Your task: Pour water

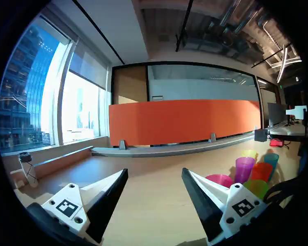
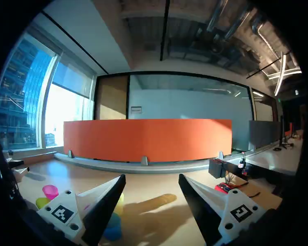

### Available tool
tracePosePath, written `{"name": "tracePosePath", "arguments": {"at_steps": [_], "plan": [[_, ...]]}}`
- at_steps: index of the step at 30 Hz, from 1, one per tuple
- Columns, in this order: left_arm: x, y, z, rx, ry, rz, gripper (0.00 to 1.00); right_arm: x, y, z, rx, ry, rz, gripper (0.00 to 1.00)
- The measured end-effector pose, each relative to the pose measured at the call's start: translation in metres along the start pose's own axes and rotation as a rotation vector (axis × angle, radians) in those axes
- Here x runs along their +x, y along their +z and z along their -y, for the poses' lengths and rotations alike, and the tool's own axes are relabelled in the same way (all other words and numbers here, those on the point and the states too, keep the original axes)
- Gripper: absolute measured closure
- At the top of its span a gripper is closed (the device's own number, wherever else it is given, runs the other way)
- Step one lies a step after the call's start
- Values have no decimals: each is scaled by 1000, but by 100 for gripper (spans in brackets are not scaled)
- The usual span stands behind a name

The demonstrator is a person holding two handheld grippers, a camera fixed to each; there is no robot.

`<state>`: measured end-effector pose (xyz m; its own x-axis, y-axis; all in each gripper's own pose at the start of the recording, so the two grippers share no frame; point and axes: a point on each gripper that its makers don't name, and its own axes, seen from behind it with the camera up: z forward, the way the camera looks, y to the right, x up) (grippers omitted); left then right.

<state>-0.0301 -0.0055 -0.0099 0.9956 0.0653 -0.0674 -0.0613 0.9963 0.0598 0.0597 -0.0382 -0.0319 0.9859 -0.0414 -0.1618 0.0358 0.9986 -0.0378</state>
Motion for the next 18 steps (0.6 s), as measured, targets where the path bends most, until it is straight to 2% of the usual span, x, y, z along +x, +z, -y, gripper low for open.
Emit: {"name": "tracePosePath", "arguments": {"at_steps": [18], "plan": [[-7, -1, 4, -8, -47, 24, 3, 1, -1, -3, -7, -2, -7, 0]]}}
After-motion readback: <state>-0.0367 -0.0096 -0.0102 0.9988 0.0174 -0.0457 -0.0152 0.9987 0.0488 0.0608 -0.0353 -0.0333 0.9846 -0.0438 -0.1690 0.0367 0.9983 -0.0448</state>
